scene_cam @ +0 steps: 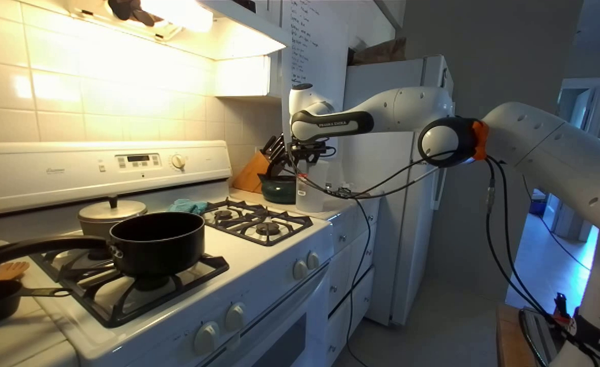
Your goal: Move the jar and the kettle to the left
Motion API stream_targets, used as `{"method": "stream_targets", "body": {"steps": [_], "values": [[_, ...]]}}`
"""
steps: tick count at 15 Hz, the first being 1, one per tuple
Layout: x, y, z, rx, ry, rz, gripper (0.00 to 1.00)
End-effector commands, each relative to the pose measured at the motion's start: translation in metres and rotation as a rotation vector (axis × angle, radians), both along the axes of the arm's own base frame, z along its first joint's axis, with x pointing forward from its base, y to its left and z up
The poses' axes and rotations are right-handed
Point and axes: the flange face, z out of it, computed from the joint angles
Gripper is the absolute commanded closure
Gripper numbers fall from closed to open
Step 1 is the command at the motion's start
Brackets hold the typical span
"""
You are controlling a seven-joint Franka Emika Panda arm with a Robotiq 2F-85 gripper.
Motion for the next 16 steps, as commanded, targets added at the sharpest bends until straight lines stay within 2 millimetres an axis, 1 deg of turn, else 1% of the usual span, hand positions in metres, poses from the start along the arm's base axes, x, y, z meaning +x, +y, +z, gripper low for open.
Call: {"method": "stream_targets", "body": {"steps": [1, 3, 5, 9, 11, 16], "values": [[-0.005, 0.003, 0.002, 0.046, -0.001, -0.002, 0.84], [-0.003, 0.01, 0.006, 0.03, -0.013, 0.027, 0.98], [0.002, 0.023, 0.012, -0.006, -0.038, 0.107, 1.0], [0.012, 0.065, 0.026, -0.117, -0.082, 0.32, 0.99], [0.013, 0.092, 0.031, -0.152, -0.072, 0.4, 0.99], [0.016, 0.175, 0.06, -0.279, -0.097, 0.614, 0.99]]}}
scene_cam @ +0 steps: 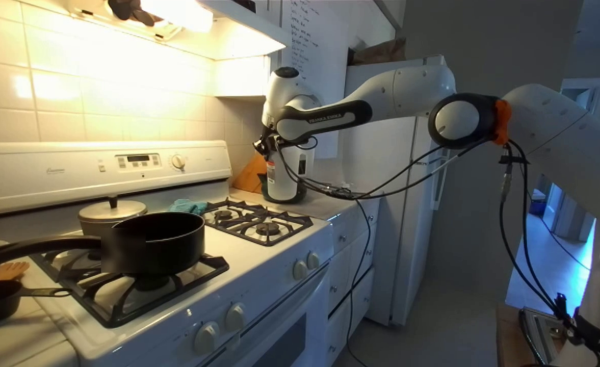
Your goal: Move the jar and the kettle to the left
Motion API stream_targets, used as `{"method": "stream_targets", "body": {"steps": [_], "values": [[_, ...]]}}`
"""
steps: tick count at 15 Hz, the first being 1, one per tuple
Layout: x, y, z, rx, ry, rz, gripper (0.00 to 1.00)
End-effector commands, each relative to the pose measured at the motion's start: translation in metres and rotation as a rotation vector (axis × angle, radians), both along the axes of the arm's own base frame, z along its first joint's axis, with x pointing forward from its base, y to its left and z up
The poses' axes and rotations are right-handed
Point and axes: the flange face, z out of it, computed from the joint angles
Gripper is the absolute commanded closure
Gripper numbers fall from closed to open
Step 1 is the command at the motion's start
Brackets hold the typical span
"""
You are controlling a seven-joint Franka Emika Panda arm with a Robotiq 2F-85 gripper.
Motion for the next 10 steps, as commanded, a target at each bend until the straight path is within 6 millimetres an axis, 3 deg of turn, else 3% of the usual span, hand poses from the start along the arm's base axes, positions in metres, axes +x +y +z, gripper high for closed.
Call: {"method": "stream_targets", "body": {"steps": [1, 5, 10], "values": [[-0.003, 0.051, 0.026, -0.091, -0.048, 0.172, 0.99], [0.002, 0.101, 0.043, -0.094, -0.194, 0.357, 0.99], [0.007, 0.125, 0.043, -0.014, -0.381, 0.561, 0.99]]}}
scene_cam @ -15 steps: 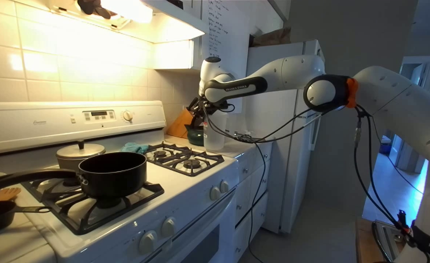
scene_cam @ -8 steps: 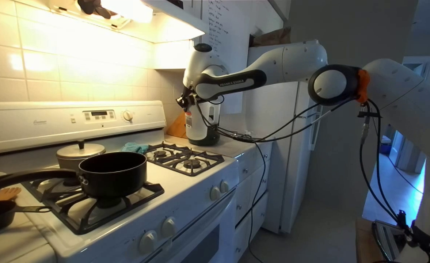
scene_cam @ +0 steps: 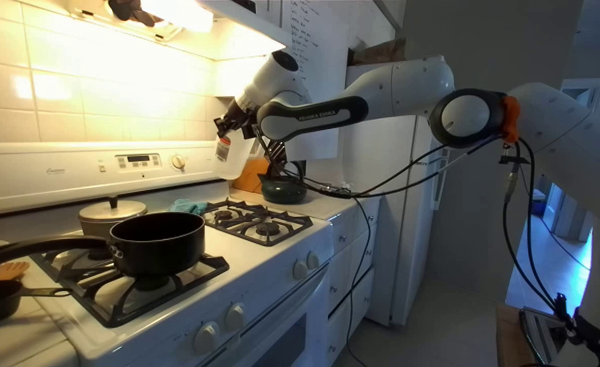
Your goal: Move the jar and the kettle to the left
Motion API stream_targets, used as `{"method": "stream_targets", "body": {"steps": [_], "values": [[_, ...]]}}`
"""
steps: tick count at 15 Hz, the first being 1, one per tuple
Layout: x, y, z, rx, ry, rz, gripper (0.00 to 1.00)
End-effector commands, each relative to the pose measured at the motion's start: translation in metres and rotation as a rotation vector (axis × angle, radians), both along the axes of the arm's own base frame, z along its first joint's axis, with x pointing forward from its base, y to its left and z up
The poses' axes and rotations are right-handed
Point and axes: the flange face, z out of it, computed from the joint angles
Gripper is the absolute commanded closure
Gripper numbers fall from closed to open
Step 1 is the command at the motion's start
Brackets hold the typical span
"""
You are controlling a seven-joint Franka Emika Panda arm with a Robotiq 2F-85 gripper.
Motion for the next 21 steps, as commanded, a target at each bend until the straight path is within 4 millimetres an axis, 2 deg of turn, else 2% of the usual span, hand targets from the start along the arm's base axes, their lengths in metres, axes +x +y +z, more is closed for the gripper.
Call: {"method": "stream_targets", "body": {"steps": [1, 5, 7, 10, 11, 15, 19, 21], "values": [[0.004, 0.005, -0.005, 0.087, -0.097, 0.138, 0.99], [0.003, 0.035, -0.019, 0.273, -0.053, 0.266, 0.99], [0.0, 0.053, -0.019, 0.348, 0.002, 0.346, 0.99], [-0.005, 0.069, -0.018, 0.433, 0.138, 0.454, 0.99], [-0.006, 0.07, -0.02, 0.444, 0.21, 0.468, 0.99], [-0.009, 0.043, -0.04, 0.331, 0.479, 0.374, 0.99], [-0.009, 0.023, -0.061, 0.185, 0.593, 0.354, 0.99], [-0.008, 0.025, -0.065, 0.147, 0.599, 0.386, 0.99]]}}
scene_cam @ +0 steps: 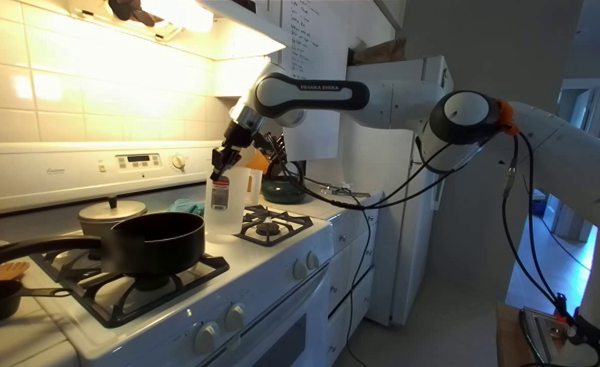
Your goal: Move the jar and the kettle to the left
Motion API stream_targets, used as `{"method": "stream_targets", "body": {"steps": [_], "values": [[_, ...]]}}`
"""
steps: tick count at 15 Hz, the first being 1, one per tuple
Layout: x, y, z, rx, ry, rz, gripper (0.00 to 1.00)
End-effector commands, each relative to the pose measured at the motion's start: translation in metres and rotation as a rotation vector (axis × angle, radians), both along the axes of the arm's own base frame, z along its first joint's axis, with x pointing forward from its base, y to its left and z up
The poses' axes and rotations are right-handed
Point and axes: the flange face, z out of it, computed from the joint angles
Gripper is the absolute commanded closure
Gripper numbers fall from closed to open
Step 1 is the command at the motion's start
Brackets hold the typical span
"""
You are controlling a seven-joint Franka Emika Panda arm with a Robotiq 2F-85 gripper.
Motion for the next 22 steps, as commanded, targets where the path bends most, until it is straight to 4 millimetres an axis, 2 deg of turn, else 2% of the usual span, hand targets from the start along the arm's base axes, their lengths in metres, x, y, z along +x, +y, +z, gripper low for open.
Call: {"method": "stream_targets", "body": {"steps": [1, 13, 19, 20, 21, 22], "values": [[0.001, 0.009, 0.003, -0.068, -0.018, 0.07, 0.99], [0.003, 0.048, -0.013, -0.23, -0.138, 0.359, 0.99], [0.006, 0.057, -0.024, -0.266, -0.176, 0.429, 0.99], [0.006, 0.056, -0.024, -0.265, -0.177, 0.427, 0.7], [0.006, 0.056, -0.024, -0.264, -0.18, 0.426, 0.69], [0.007, 0.054, -0.023, -0.264, -0.182, 0.421, 0.62]]}}
